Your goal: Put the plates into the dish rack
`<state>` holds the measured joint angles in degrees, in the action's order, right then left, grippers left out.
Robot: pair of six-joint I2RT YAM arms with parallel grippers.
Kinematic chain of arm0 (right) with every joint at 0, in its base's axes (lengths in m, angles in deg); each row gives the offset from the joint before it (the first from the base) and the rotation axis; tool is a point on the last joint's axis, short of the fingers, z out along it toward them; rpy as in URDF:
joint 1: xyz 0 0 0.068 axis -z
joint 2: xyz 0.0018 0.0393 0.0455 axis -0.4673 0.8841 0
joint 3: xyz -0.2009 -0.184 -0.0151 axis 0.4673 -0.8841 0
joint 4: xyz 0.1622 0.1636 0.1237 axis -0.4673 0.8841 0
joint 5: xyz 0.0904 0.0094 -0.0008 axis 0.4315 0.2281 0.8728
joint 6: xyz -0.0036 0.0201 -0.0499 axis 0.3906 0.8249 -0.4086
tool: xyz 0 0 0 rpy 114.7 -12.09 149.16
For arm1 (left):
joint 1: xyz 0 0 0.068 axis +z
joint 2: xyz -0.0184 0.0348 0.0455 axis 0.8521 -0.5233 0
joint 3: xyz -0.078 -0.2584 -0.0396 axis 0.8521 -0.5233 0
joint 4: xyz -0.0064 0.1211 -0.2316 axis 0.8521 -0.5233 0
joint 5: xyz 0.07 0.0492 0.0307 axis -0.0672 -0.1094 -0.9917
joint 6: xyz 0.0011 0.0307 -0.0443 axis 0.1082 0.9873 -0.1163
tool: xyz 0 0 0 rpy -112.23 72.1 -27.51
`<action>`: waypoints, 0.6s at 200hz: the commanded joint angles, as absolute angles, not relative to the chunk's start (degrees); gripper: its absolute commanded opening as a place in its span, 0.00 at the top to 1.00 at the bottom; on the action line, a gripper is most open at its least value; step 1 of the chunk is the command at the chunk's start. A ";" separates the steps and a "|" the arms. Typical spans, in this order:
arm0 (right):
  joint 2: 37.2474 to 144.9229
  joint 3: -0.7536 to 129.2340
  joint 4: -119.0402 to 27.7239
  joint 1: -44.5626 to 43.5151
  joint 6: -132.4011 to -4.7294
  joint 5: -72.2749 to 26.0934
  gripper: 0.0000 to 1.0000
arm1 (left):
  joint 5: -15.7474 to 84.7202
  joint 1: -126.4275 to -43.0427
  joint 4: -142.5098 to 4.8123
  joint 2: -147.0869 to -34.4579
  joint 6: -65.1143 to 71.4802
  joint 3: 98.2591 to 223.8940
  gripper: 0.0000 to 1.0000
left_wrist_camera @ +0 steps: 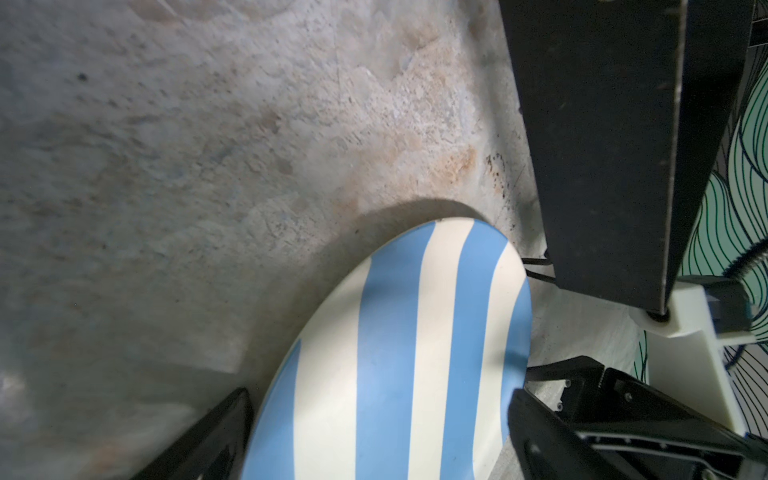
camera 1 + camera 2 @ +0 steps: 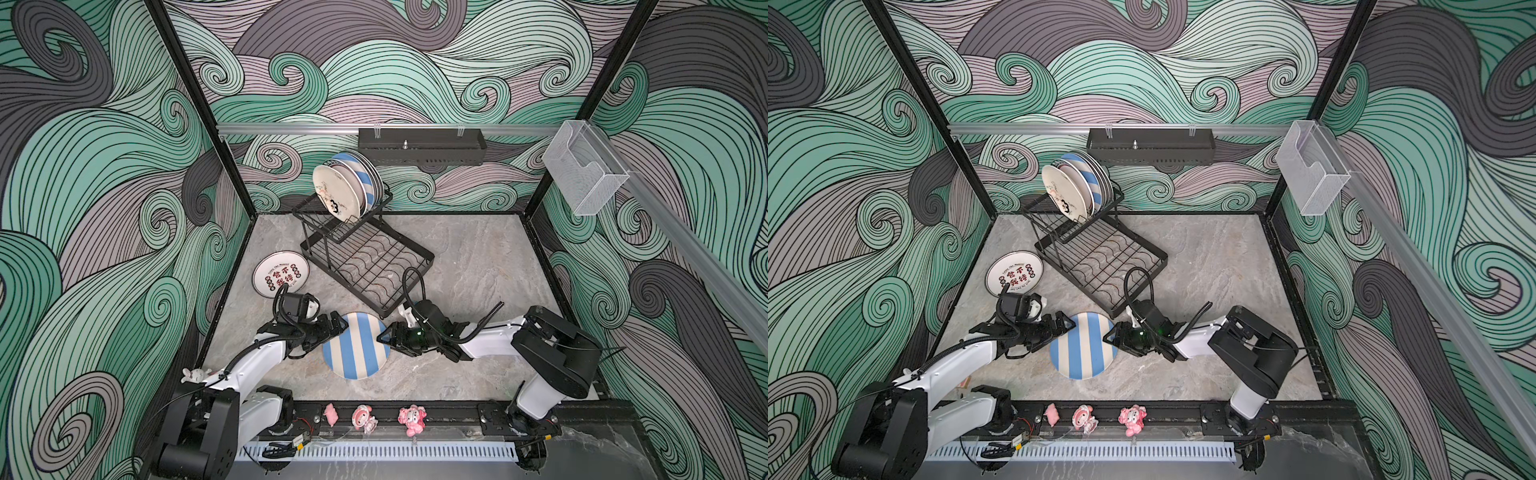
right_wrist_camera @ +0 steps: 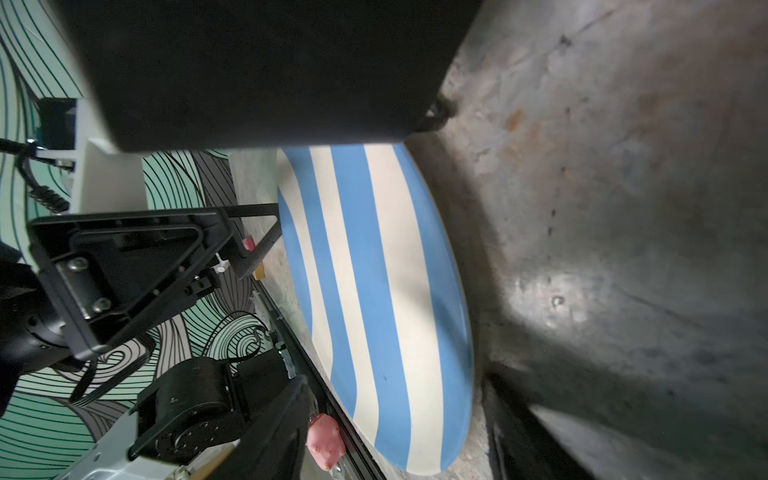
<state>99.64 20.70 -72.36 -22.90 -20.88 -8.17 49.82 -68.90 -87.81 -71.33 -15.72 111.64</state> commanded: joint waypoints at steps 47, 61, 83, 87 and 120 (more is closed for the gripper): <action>99.13 20.12 -72.05 -23.03 -21.57 -8.53 0.55 | 51.20 -69.78 -90.25 -71.87 -16.32 109.93 0.01; 98.24 20.14 -72.05 -23.02 -21.94 -8.66 0.60 | 51.16 -69.78 -90.43 -71.41 -16.50 109.85 0.02; 97.77 20.61 -72.38 -23.18 -22.61 -8.02 0.66 | 51.13 -69.79 -90.56 -70.79 -16.51 109.45 0.01; 97.80 20.64 -72.62 -23.20 -22.63 -7.95 0.67 | 51.13 -69.79 -90.60 -70.81 -16.59 109.40 0.01; 98.13 21.75 -73.53 -23.42 -23.18 -6.99 0.73 | 51.31 -69.83 -90.86 -70.52 -16.75 109.20 0.01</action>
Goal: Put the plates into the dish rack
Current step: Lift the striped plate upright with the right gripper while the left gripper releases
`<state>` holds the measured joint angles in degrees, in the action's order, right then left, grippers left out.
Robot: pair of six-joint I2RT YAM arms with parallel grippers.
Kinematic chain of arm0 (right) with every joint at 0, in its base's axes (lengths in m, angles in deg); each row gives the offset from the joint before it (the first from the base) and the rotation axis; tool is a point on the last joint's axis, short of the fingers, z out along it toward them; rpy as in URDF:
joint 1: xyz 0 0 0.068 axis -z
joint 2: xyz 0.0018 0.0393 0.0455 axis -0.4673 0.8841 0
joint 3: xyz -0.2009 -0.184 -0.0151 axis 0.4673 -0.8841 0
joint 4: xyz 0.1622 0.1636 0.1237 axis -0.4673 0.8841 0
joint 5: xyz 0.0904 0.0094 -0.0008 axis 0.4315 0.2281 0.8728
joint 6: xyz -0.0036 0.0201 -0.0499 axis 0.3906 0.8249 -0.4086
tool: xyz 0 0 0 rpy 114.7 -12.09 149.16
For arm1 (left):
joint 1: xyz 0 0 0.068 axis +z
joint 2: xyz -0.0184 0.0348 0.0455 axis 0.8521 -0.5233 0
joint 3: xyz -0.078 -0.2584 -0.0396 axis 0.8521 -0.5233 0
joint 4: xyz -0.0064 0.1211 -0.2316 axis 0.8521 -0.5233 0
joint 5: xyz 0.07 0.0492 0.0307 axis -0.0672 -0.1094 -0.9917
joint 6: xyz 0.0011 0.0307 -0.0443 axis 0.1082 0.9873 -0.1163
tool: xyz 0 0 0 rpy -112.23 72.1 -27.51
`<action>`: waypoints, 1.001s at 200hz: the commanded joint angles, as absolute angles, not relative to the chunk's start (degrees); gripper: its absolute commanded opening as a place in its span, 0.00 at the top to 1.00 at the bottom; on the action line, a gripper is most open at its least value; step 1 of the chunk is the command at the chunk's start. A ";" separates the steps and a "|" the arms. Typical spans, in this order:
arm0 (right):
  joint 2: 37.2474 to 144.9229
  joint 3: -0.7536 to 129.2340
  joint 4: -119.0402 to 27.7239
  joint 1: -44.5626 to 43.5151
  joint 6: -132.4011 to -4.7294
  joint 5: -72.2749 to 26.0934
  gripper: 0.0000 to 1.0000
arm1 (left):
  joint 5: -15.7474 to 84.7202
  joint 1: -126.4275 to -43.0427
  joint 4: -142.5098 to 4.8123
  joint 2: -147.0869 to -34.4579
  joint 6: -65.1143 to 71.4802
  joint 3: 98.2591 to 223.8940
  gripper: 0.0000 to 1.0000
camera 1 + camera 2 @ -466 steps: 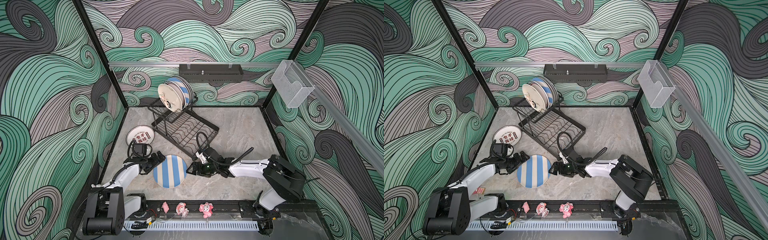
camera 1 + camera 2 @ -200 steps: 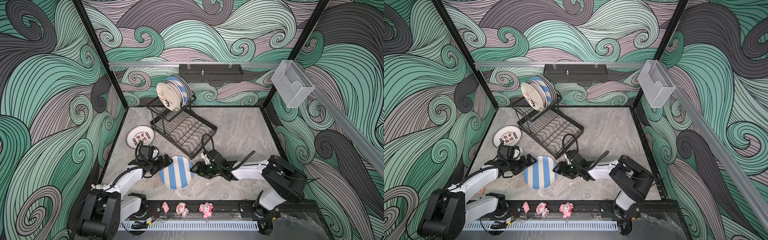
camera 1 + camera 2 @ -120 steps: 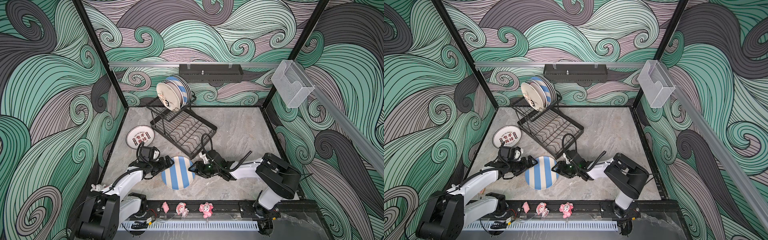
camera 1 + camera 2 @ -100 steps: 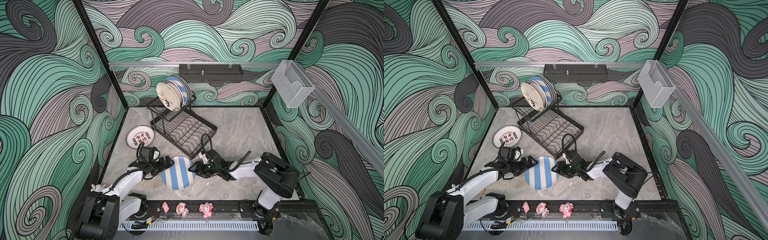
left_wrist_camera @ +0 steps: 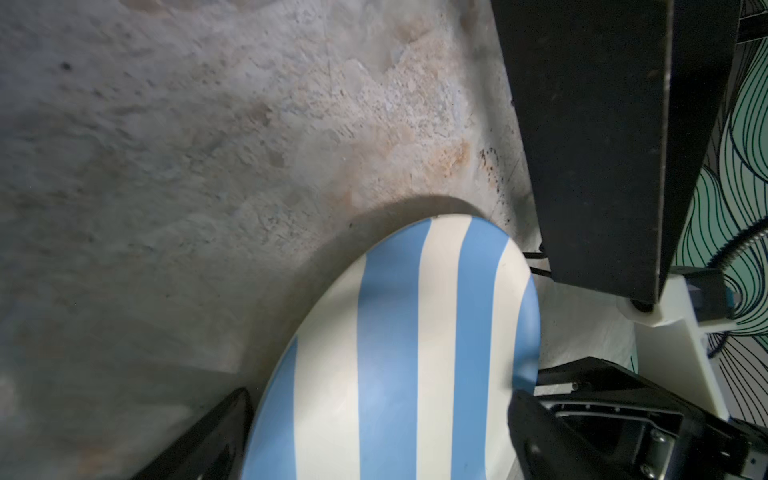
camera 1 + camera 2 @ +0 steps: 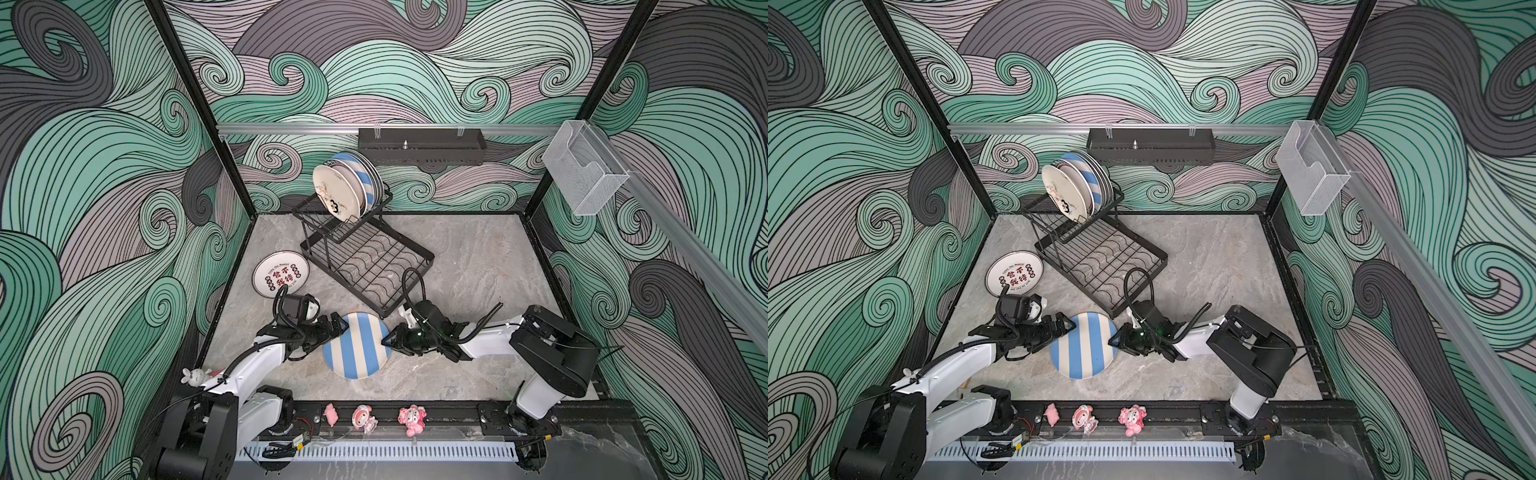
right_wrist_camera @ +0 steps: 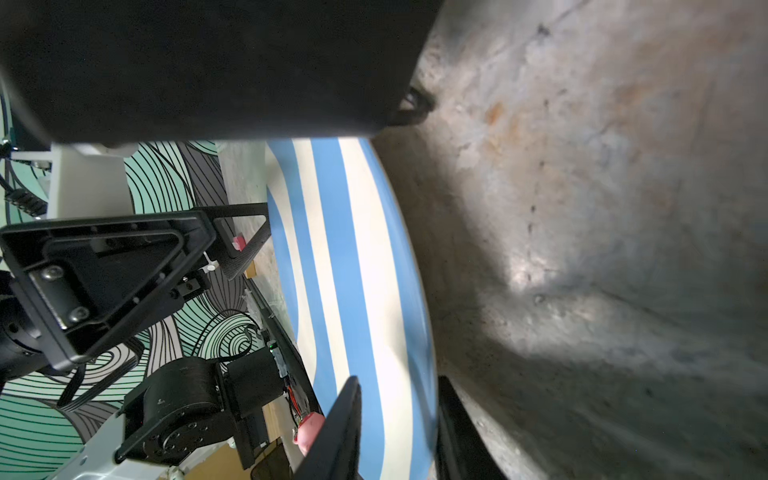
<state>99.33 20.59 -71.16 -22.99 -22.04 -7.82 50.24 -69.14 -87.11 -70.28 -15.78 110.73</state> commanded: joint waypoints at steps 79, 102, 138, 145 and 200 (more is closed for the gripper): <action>99.18 23.85 -73.73 -24.34 -23.85 -5.24 0.87 | 48.24 -69.85 -93.92 -68.00 -16.81 109.37 0.01; 97.32 23.72 -71.72 -24.35 -25.04 -6.10 0.89 | 47.66 -69.86 -94.52 -68.22 -16.69 110.11 0.01; 93.34 24.16 -67.25 -24.35 -27.85 -7.76 0.95 | 45.07 -69.84 -98.10 -66.84 -15.85 113.38 0.01; 92.51 24.19 -66.80 -24.35 -28.40 -8.00 0.96 | 44.66 -69.87 -98.93 -66.55 -15.81 114.17 0.01; 83.29 27.67 -52.33 -24.26 -37.59 -11.43 0.98 | 41.15 -69.65 -106.37 -64.56 -14.75 122.88 0.01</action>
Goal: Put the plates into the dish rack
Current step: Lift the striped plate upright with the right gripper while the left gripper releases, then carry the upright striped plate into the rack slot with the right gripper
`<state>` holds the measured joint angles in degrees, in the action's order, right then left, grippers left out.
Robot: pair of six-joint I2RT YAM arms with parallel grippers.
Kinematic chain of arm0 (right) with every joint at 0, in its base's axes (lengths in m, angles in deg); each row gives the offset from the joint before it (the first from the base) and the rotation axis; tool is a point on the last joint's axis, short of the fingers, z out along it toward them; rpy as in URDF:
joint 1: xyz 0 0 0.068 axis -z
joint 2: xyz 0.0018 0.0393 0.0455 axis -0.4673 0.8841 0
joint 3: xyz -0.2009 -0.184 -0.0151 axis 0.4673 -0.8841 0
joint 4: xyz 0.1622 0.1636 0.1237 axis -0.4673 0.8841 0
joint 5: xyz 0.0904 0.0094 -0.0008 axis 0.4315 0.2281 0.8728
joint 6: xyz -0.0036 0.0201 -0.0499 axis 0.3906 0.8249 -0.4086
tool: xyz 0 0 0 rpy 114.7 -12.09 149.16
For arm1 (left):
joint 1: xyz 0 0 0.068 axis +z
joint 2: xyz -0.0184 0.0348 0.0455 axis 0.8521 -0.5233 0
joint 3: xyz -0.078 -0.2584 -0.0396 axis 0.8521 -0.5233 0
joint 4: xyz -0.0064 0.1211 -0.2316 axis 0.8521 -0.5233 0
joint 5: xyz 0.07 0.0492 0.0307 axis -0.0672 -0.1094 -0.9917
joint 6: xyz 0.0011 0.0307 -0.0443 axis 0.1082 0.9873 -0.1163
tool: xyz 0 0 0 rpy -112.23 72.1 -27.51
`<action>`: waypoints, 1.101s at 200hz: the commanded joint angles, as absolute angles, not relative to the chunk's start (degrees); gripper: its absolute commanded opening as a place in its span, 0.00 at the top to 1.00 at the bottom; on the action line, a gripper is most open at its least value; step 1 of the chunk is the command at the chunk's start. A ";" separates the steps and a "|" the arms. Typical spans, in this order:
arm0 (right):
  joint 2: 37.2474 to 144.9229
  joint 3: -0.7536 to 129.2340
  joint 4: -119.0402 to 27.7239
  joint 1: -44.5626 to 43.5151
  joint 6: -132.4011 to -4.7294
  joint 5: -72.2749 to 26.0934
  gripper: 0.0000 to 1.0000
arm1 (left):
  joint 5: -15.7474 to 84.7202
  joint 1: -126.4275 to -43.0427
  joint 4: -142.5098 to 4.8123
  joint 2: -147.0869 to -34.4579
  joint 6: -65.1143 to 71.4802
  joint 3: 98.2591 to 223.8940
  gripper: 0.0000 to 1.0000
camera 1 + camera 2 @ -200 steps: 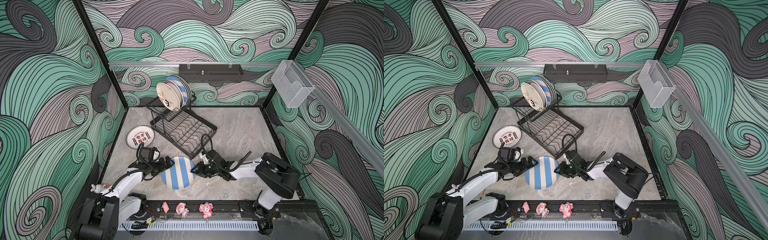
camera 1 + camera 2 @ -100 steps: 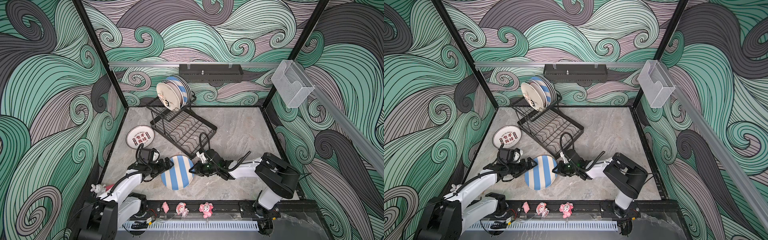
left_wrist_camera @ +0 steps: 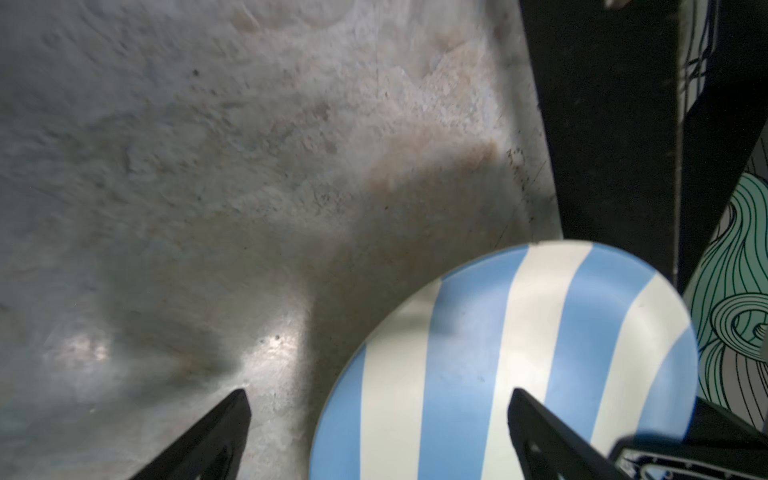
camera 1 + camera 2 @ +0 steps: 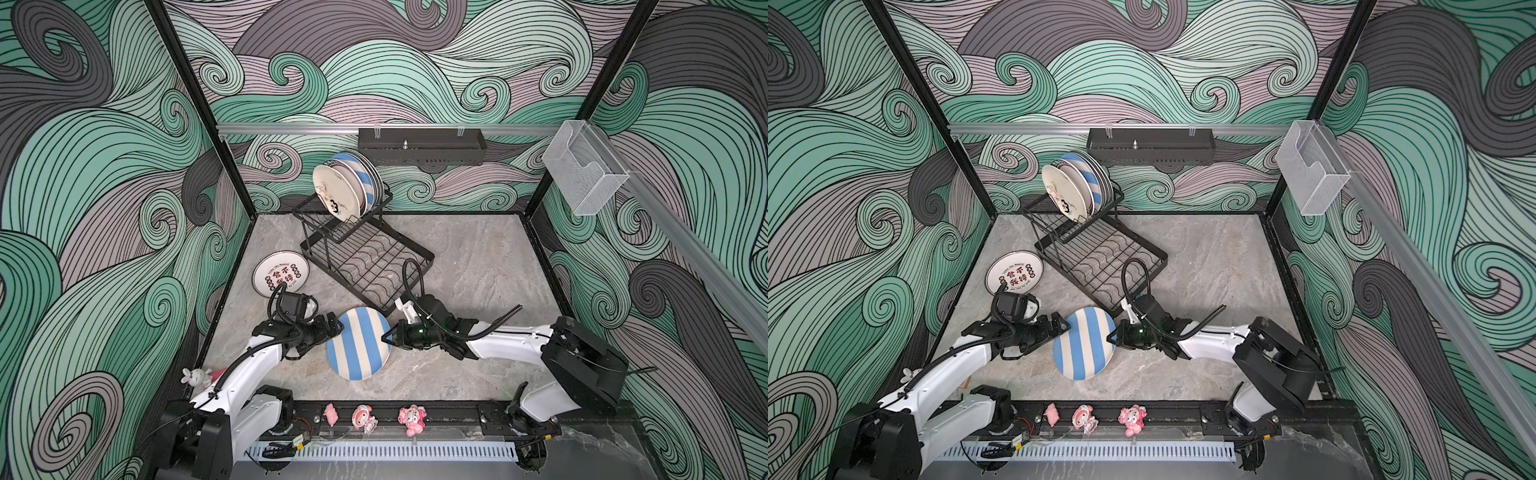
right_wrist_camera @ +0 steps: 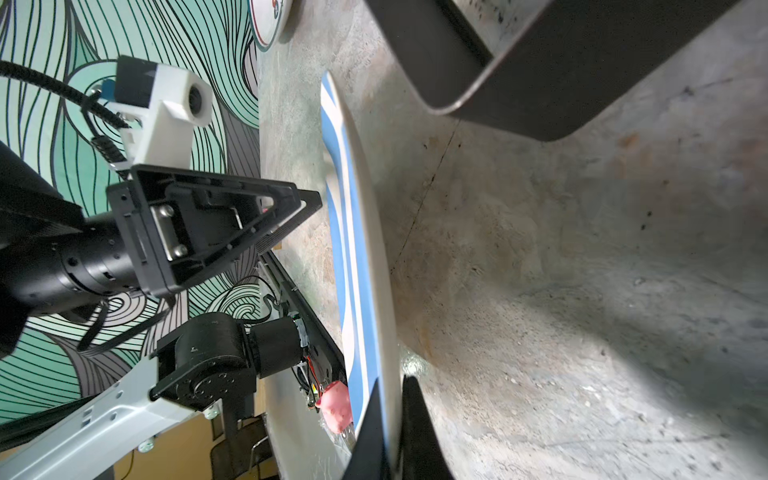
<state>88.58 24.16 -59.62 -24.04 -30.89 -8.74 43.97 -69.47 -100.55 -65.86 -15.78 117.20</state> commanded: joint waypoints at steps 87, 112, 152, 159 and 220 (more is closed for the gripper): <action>71.63 45.22 -28.57 -16.30 -59.35 -19.27 1.00 | 44.97 -56.47 -114.86 -64.22 1.28 138.30 0.01; 73.80 55.15 -23.33 -15.83 -68.34 -24.45 1.00 | 45.19 -53.98 -114.20 -62.98 1.82 137.63 0.01; 80.26 70.15 -19.62 -14.86 -78.34 -27.69 1.00 | 46.54 -53.96 -112.76 -62.26 0.50 135.49 0.01; 81.59 72.51 -19.67 -14.84 -79.58 -28.29 1.00 | 46.95 -53.96 -112.49 -62.31 0.58 135.33 0.01; 94.75 90.91 -23.88 -14.77 -87.90 -33.87 1.00 | 46.91 -53.96 -112.33 -62.99 1.52 135.39 0.02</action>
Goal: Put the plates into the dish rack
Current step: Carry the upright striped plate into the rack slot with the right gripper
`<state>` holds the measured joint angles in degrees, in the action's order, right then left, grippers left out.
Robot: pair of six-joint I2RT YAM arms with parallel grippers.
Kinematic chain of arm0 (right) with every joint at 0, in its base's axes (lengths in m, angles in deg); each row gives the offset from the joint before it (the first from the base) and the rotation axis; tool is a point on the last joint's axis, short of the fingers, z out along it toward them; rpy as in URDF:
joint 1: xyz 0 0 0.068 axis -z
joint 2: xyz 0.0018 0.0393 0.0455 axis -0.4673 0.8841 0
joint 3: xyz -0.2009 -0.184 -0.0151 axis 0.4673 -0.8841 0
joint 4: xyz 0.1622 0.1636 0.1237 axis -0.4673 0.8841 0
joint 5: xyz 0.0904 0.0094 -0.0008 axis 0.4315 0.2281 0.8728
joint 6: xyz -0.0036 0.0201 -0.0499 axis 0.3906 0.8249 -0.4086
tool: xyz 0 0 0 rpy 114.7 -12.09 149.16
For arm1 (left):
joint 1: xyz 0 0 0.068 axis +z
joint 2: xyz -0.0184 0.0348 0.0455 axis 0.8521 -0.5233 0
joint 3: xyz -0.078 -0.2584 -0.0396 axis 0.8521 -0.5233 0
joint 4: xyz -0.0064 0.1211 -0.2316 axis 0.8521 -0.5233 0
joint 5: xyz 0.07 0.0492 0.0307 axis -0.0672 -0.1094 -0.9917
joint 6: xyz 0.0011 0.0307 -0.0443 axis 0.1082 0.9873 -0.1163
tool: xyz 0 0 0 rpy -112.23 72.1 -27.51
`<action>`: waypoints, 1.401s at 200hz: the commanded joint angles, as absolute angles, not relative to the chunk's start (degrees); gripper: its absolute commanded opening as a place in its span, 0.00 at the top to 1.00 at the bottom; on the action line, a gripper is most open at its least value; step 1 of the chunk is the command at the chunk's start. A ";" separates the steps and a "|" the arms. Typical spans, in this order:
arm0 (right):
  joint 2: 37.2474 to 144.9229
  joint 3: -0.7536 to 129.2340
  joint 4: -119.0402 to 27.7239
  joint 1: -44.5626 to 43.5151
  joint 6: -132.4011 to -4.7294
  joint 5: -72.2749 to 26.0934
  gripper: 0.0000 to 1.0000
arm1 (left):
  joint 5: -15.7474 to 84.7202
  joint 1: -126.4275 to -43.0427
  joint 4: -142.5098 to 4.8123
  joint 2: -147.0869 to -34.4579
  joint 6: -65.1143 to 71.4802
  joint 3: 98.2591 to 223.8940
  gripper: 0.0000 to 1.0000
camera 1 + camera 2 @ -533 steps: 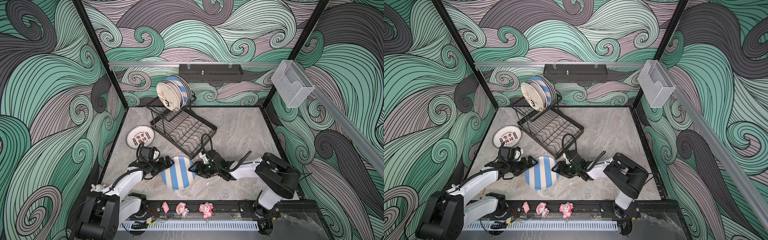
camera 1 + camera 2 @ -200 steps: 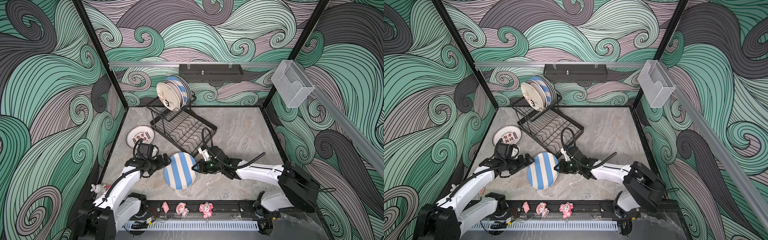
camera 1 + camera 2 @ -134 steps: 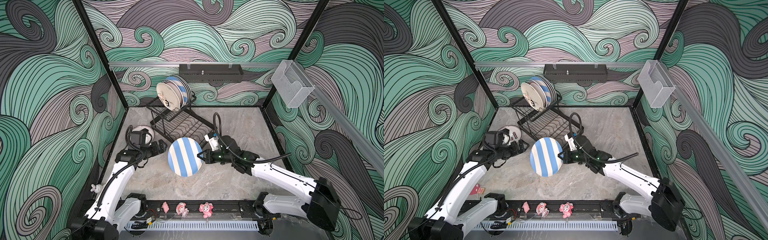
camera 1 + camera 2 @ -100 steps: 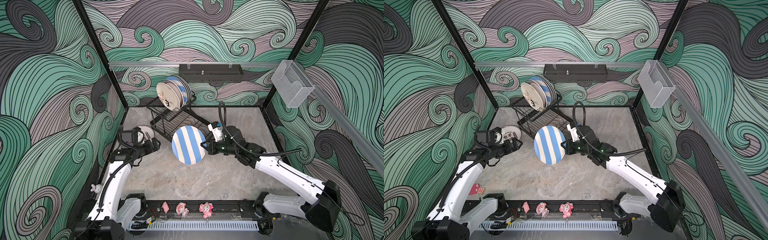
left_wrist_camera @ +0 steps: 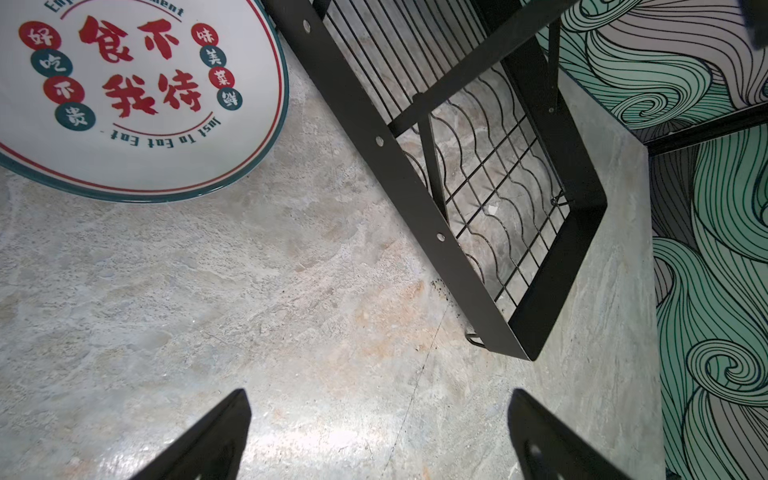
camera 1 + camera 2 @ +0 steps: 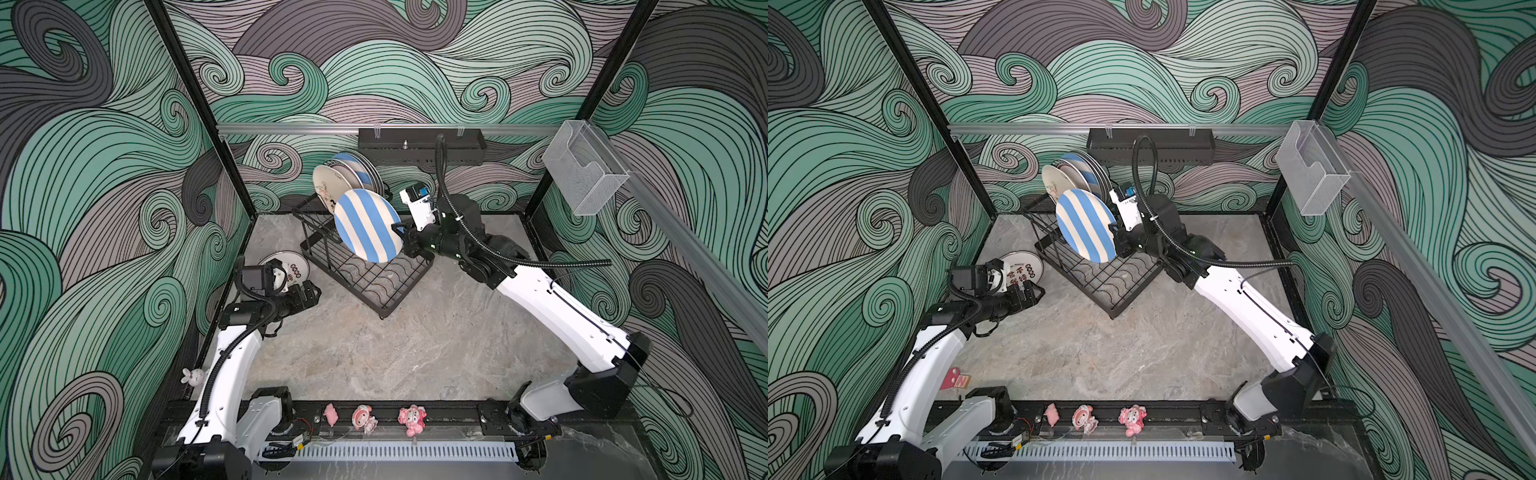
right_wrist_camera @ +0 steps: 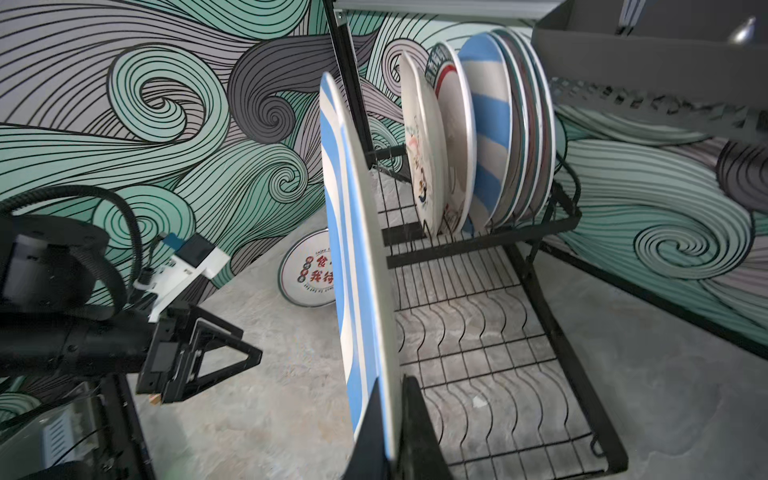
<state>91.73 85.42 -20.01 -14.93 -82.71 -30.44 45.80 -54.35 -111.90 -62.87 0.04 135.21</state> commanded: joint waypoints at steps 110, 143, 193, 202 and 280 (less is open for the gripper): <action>113.91 115.22 -26.03 -14.69 -93.91 -33.99 1.00 | 46.91 -53.96 -112.42 -63.49 2.18 135.44 0.01; 116.49 117.95 -25.88 -14.57 -94.00 -32.97 1.00 | 46.50 -53.96 -112.44 -63.54 2.17 135.53 0.01; 119.41 121.33 -25.75 -14.42 -95.03 -34.59 1.00 | 46.47 -53.96 -112.46 -63.63 2.30 135.51 0.01; 119.80 121.75 -25.76 -14.42 -95.29 -34.91 1.00 | 46.47 -53.96 -112.52 -63.56 2.30 135.53 0.01; 122.65 124.10 -24.51 -14.07 -95.64 -35.52 1.00 | 46.46 -53.96 -112.47 -64.01 2.36 135.56 0.02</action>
<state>122.31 122.80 -22.42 -14.34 -95.74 -34.77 46.37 -54.35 -111.88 -63.92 1.33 135.21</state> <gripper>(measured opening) 0.062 0.986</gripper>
